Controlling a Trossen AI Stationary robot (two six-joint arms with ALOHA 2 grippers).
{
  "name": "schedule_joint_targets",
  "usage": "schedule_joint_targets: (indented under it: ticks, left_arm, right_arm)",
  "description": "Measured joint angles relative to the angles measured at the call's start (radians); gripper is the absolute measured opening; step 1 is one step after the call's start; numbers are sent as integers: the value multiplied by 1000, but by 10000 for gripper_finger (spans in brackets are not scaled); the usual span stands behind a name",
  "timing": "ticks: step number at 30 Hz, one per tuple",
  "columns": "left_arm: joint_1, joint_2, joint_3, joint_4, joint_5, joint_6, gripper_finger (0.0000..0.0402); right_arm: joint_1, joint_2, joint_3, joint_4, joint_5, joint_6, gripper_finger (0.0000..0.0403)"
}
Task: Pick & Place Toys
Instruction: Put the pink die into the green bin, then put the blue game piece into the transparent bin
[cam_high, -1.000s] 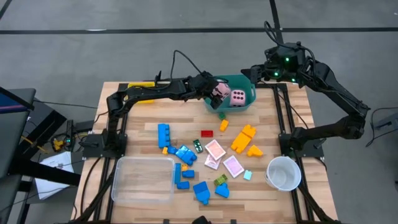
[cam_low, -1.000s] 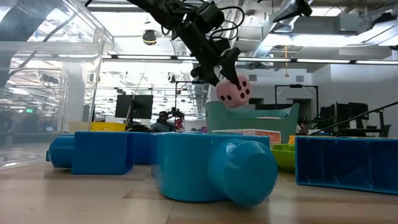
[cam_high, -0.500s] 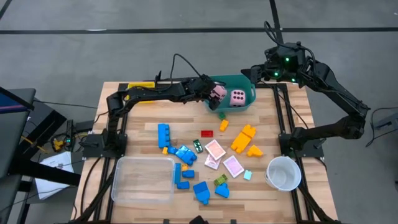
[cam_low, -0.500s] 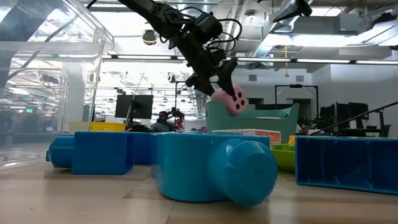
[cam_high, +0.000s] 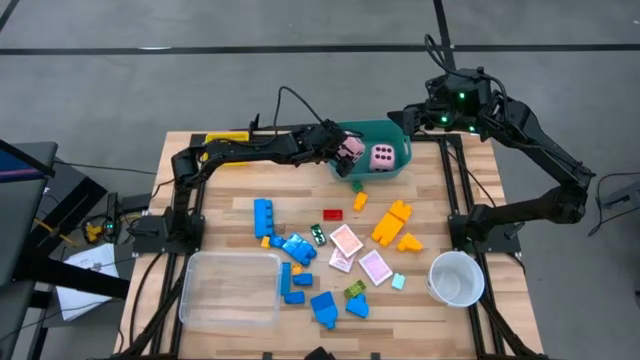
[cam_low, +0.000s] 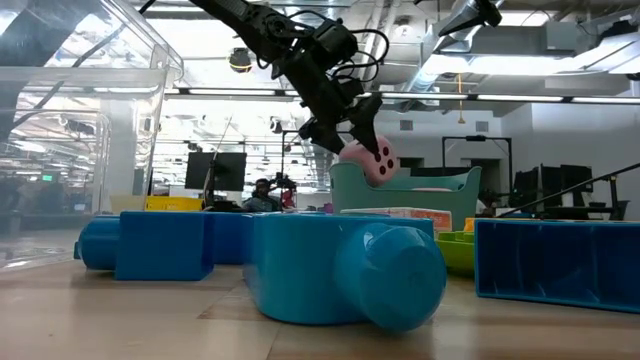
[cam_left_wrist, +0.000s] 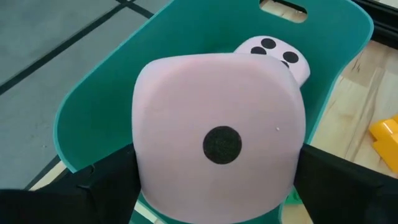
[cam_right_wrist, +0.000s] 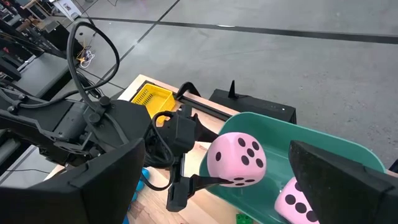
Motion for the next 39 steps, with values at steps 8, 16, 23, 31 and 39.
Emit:
schedule_joint_targets:
  ticks: [8, 16, 23, 31, 39]
  left_arm:
    - [0, 0, 0, 1, 0, 0, 397]
    - [0, 0, 0, 1, 0, 0, 398]
    - [0, 0, 0, 1, 0, 0, 397]
    - [0, -26, 0, 12, 1, 0, 396]
    - [1, -111, 1, 30, 2, 8, 396]
  right_arm:
    - [0, 0, 0, 0, 0, 0, 386]
    - [0, 0, 0, 0, 0, 0, 386]
    - [0, 0, 0, 0, 0, 0, 386]
    - [0, 0, 0, 0, 0, 0, 386]
    - [0, 0, 0, 0, 0, -8, 386]
